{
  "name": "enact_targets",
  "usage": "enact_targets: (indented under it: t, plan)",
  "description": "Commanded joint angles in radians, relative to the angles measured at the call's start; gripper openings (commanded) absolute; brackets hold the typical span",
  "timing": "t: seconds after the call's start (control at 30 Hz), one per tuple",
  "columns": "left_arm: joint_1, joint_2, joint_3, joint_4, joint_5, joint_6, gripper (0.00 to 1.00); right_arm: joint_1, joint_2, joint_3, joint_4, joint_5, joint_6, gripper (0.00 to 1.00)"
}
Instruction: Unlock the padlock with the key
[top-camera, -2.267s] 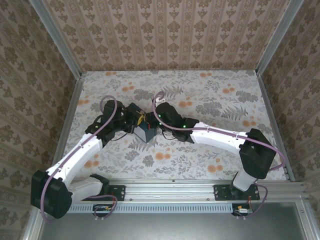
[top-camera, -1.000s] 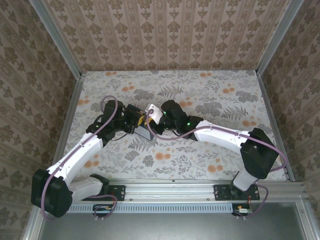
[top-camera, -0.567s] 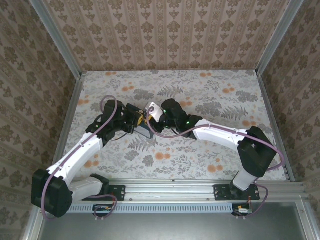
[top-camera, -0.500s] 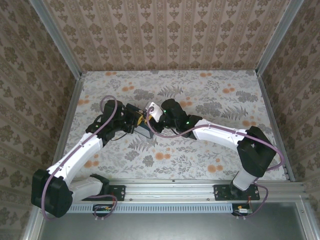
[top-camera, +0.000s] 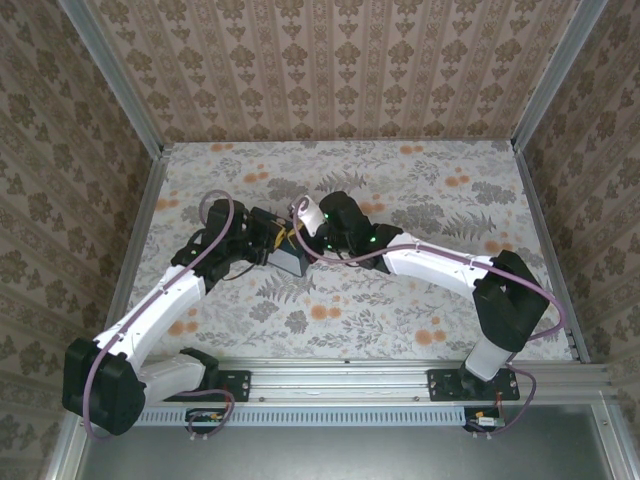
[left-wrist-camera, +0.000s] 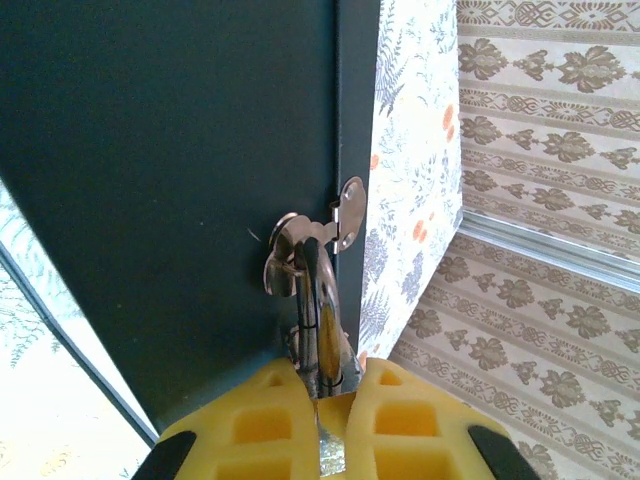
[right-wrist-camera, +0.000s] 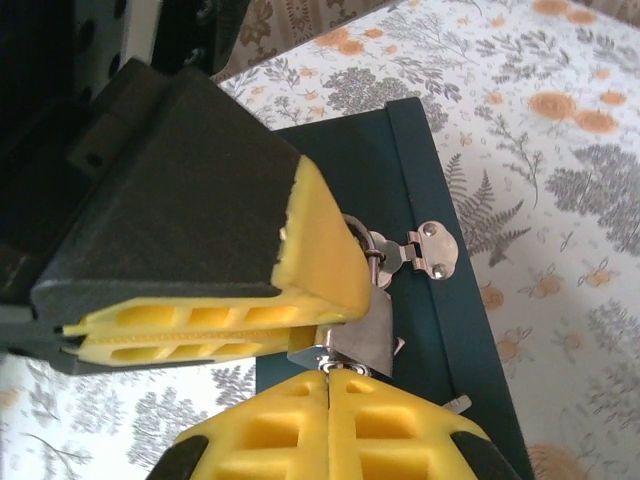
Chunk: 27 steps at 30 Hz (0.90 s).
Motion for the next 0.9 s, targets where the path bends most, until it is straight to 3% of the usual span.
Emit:
enact_targets:
  t: [0.0, 0.3, 0.37, 0.53, 0.87]
  plan:
    - [-0.011, -0.015, 0.044, 0.103, 0.073, -0.024, 0.00, -0.002, 0.005, 0.027, -0.003, -0.024, 0.162, 0.00]
    - [-0.014, -0.007, 0.065, 0.121, 0.064, -0.034, 0.00, -0.005, 0.034, 0.043, -0.008, -0.053, 0.453, 0.00]
    - [-0.012, -0.004, 0.067, 0.123, 0.065, -0.031, 0.00, -0.005, 0.037, 0.060, -0.018, -0.096, 0.413, 0.00]
    - [-0.010, -0.009, 0.056, 0.119, 0.071, -0.030, 0.00, -0.010, 0.007, 0.062, -0.083, -0.068, 0.246, 0.23]
    - [-0.006, -0.012, 0.057, 0.112, 0.071, -0.029, 0.00, -0.045, -0.049, 0.052, -0.163, -0.111, -0.060, 0.34]
